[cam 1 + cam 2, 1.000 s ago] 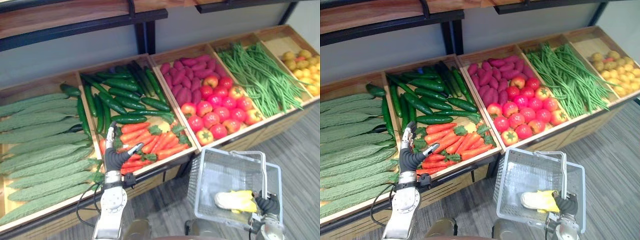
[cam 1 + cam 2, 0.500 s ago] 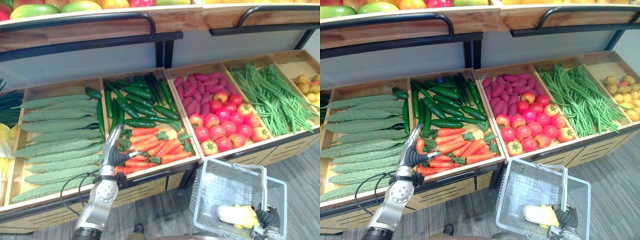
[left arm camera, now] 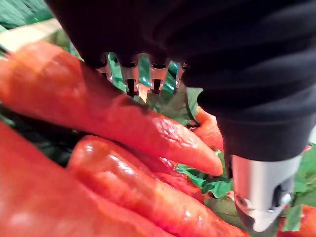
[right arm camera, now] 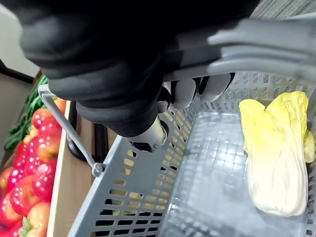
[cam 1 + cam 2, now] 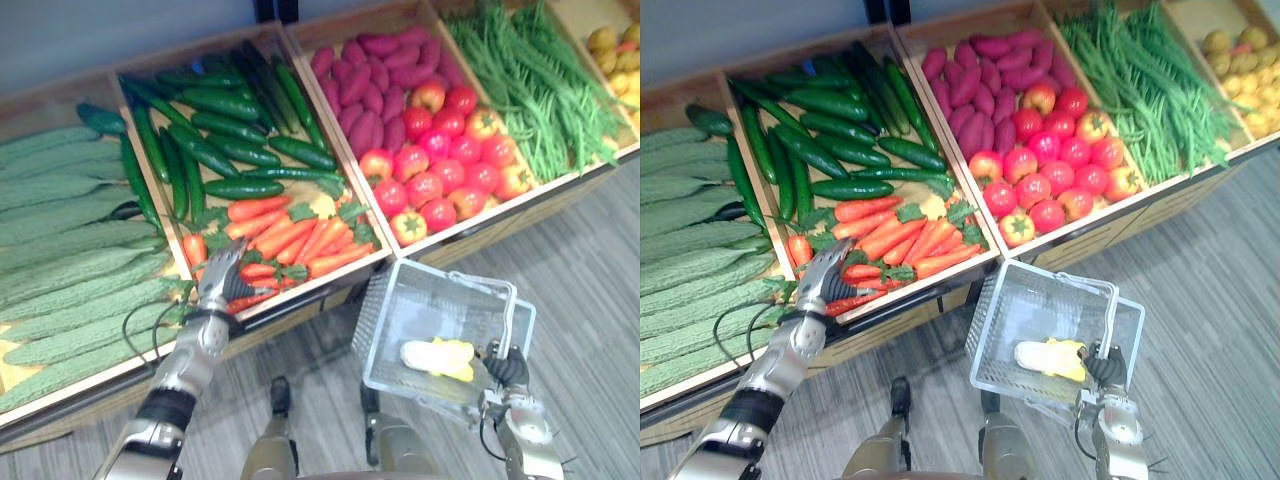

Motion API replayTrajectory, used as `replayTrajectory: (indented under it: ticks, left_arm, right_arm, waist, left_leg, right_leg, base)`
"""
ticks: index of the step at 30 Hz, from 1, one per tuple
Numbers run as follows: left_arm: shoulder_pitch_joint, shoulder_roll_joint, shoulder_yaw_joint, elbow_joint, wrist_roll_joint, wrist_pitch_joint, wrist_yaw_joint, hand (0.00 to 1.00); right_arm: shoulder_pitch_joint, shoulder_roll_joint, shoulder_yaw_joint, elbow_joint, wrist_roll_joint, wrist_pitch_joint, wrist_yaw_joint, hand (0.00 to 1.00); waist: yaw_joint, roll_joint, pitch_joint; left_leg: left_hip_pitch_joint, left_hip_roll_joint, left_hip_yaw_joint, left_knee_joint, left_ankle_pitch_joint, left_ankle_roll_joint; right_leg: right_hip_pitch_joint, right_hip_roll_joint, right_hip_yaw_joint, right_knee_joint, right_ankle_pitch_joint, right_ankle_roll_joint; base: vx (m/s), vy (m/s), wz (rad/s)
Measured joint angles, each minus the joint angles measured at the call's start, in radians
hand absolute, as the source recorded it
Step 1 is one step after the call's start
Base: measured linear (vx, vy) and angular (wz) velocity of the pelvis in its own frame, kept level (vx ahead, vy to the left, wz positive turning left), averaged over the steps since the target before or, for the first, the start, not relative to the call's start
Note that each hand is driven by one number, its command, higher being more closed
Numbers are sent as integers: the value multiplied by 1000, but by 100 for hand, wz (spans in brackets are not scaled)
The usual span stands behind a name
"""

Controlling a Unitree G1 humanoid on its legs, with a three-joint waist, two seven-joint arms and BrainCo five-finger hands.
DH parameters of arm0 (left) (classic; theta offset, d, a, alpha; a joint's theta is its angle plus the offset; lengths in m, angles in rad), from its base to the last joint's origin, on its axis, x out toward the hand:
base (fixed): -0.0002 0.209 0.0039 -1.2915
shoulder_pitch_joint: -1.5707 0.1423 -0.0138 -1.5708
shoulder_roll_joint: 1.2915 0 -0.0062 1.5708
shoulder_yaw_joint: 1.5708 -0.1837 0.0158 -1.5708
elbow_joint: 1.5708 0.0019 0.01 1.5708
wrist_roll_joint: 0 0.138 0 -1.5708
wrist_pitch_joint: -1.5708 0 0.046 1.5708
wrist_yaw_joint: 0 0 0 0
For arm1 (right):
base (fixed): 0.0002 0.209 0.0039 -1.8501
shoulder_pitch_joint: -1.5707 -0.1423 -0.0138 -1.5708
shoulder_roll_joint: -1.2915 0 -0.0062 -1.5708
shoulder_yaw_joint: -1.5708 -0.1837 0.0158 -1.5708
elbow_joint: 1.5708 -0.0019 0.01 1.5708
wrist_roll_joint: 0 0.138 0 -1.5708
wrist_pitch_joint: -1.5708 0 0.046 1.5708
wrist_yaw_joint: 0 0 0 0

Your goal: Pick vegetable in the basket

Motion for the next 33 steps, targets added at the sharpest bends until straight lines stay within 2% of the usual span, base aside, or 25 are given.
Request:
replayTrajectory:
  ticks: [1, 2, 5, 9, 17, 19, 24, 33]
  left_arm:
    - [-48, 0, -10, 26, 1, 4, 2, 0]
    - [-68, 0, -15, 33, 5, 9, 2, 100]
    - [-121, -2, -38, 54, 30, 21, 23, 100]
    - [-178, -1, -35, 79, 38, 25, 26, 100]
    - [-171, 1, -27, 73, 36, 30, 20, 100]
    - [-151, 0, -19, 42, 35, 30, 20, 100]
    - [-42, -1, 99, -98, 27, 30, 28, 100]
    - [59, -12, 226, -341, 15, 39, 128, 100]
  right_arm:
    - [-20, 0, 18, 0, 0, 0, -1, 100]
    - [-35, 0, 29, 0, 1, 0, -1, 100]
    - [-72, 1, 33, -1, 1, -2, -3, 100]
    - [-80, -16, 62, -3, 2, -3, -4, 100]
    - [-71, -16, 61, -24, 20, -22, -3, 100]
    - [-66, -12, 61, -36, 19, -22, -1, 100]
    - [-19, -3, 24, -44, 19, -24, -1, 100]
    - [34, 21, 12, -48, 19, -26, 1, 100]
  waist:
    - [-3, -1, 12]
    - [-4, -3, 21]
    - [-6, -4, 49]
    - [-12, -7, 55]
    - [-15, -8, 75]
    - [-15, -7, 76]
    - [-14, -6, 75]
    - [3, -1, 70]
  left_leg:
    - [-11, 0, 3, 0, 2, 0]
    - [-12, 0, 5, 0, 3, 0]
    - [-15, 0, 11, 0, 3, 0]
    - [-14, -1, 13, 0, 2, 0]
    - [9, 0, 18, -2, 2, 0]
    - [19, 0, 18, -2, 2, 0]
    - [60, 2, 17, -4, -4, -2]
    - [105, 1, 16, -5, -12, -5]
  right_leg:
    - [-13, 1, 3, 0, 4, -1]
    - [-15, 1, 5, 0, 5, -2]
    - [-22, 2, 14, -1, 7, -2]
    - [-22, 2, 19, 0, 7, -3]
    - [-3, 3, 27, -2, 8, -3]
    - [9, 3, 27, -6, 7, -3]
    - [58, 4, 23, -23, 7, -3]
    - [116, 3, 22, -48, 8, -2]
  base:
    - [9, 7, -7]
    - [16, 5, -9]
    - [23, 2, -6]
    - [0, 0, 0]
    - [-8, 1, -2]
    - [12, -2, 2]
    - [5, 0, 2]
    - [-4, 2, 1]
